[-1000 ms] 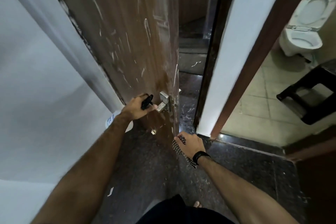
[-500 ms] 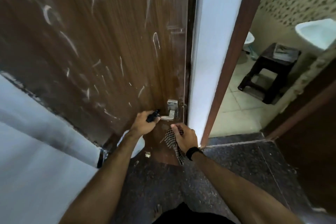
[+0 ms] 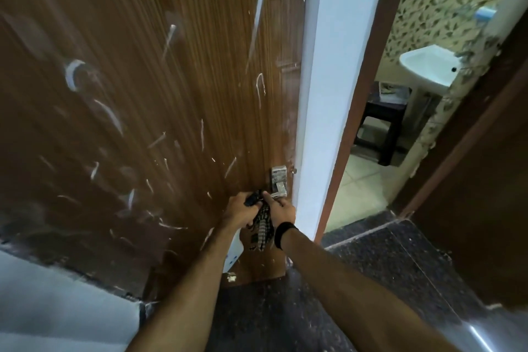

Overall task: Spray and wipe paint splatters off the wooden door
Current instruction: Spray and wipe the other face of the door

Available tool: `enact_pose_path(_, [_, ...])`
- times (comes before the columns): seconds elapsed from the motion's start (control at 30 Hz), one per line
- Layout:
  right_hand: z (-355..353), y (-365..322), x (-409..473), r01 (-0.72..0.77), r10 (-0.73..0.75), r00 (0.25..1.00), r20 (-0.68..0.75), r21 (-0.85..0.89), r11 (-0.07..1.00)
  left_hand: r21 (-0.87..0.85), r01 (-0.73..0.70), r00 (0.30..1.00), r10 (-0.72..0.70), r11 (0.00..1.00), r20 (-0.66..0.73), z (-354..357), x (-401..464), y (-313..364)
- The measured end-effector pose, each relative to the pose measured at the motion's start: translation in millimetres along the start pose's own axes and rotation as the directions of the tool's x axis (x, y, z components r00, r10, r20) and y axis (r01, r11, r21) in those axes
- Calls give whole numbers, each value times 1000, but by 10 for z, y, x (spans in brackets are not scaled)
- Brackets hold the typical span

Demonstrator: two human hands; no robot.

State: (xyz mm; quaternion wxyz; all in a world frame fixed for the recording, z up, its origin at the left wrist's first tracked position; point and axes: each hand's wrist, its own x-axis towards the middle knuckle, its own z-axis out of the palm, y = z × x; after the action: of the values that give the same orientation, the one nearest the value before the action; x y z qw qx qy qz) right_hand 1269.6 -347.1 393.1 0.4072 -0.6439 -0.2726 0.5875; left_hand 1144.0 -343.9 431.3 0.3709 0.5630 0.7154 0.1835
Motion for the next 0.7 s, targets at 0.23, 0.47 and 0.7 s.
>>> enact_pose_path(0.23, [168,-204,277,21,-44,992,-115,-195,981,-16,37,997,-36,999,69,-47,301,-58])
enact_pose_path(0.47, [293,-446,486,14,-60,992,-113,-374,927,-131,154,988,-151,979,31,-33,555,-100])
enact_pose_path(0.7, [399,-604,711,16,-69,993,-95,-474,881,-182,254,967,-250,950,44,38,965,-174])
